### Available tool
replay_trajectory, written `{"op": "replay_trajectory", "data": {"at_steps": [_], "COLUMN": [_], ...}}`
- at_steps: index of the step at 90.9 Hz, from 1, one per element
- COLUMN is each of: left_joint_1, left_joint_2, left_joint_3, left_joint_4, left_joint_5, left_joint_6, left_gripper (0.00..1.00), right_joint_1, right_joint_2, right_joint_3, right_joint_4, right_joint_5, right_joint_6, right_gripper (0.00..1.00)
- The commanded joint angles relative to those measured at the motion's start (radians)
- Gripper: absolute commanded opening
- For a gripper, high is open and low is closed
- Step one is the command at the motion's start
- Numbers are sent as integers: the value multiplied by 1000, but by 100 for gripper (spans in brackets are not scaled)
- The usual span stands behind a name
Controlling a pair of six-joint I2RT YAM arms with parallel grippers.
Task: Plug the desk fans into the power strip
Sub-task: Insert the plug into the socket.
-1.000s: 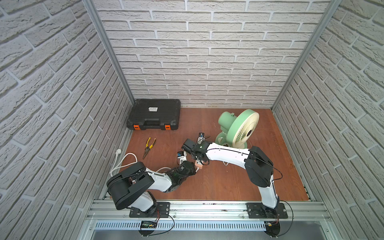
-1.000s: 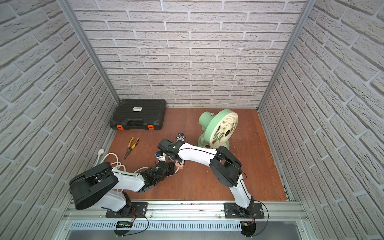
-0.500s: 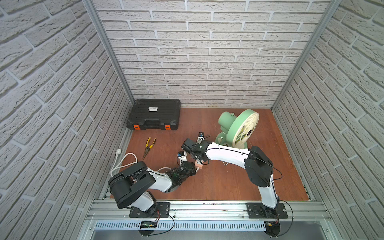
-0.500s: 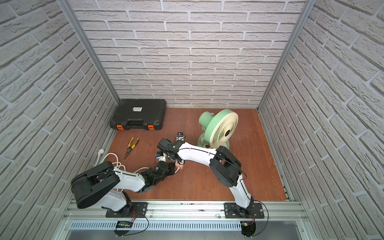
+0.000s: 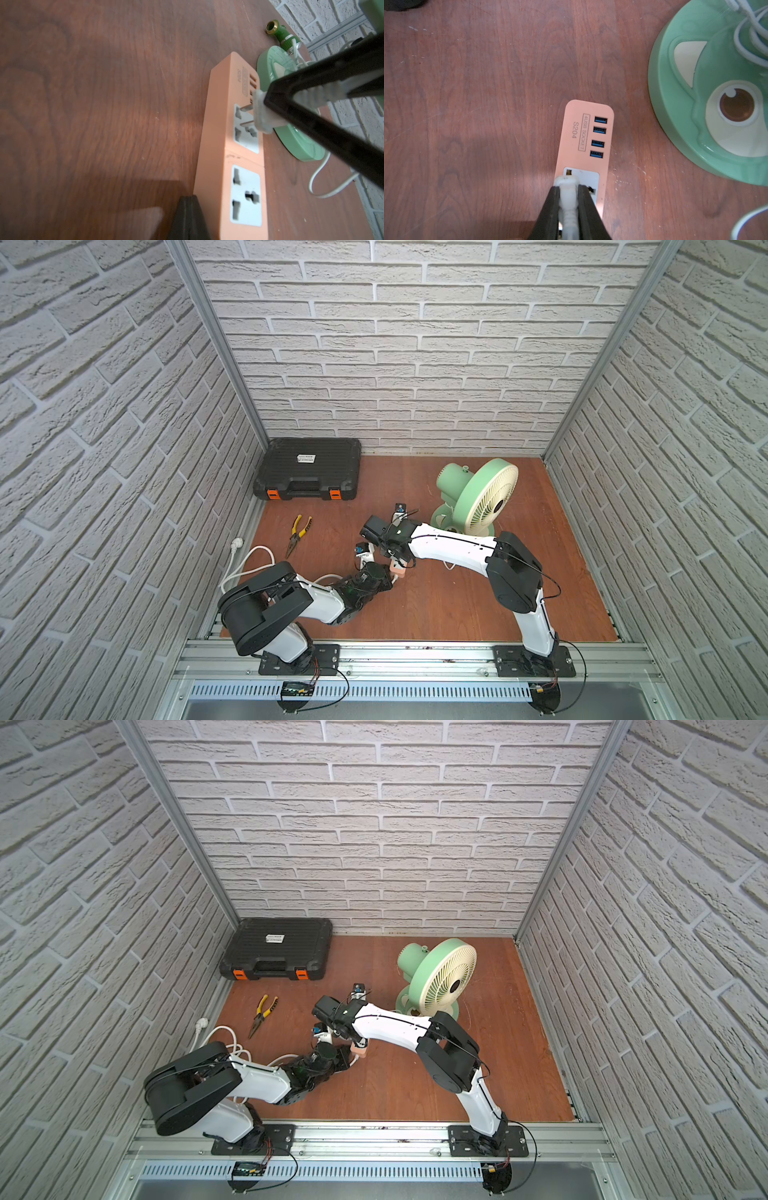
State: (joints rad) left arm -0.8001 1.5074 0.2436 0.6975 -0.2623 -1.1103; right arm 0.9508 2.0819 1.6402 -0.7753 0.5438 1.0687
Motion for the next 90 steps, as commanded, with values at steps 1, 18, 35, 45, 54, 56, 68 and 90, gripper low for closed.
{"op": "replay_trajectory", "data": {"at_steps": [1, 18, 35, 45, 54, 56, 68, 90], "left_joint_1": [5, 5, 5, 5, 5, 5, 5, 5], "left_joint_2": [2, 2, 6, 8, 14, 15, 20, 16], "left_joint_3": [-12, -7, -11, -7, -5, -5, -6, -13], "left_joint_4": [42, 47, 53, 52, 58, 59, 66, 69], "left_joint_5": [9, 20, 20, 23, 27, 29, 32, 27], "left_joint_6": [17, 22, 24, 26, 29, 29, 27, 29], "left_gripper": [0, 0, 0, 0, 0, 0, 0, 0], "right_joint_1": [1, 1, 1, 0, 1, 1, 0, 1], "right_joint_2": [3, -12, 3, 6, 10, 10, 13, 21], "right_joint_3": [17, 7, 29, 25, 34, 35, 38, 44], "right_joint_4": [-22, -20, -42, -35, -36, -36, -29, -33], "right_joint_5": [25, 30, 37, 35, 30, 30, 29, 29], "right_joint_6": [19, 23, 28, 33, 31, 31, 26, 20], "right_gripper": [3, 3, 3, 3, 3, 3, 3, 3]}}
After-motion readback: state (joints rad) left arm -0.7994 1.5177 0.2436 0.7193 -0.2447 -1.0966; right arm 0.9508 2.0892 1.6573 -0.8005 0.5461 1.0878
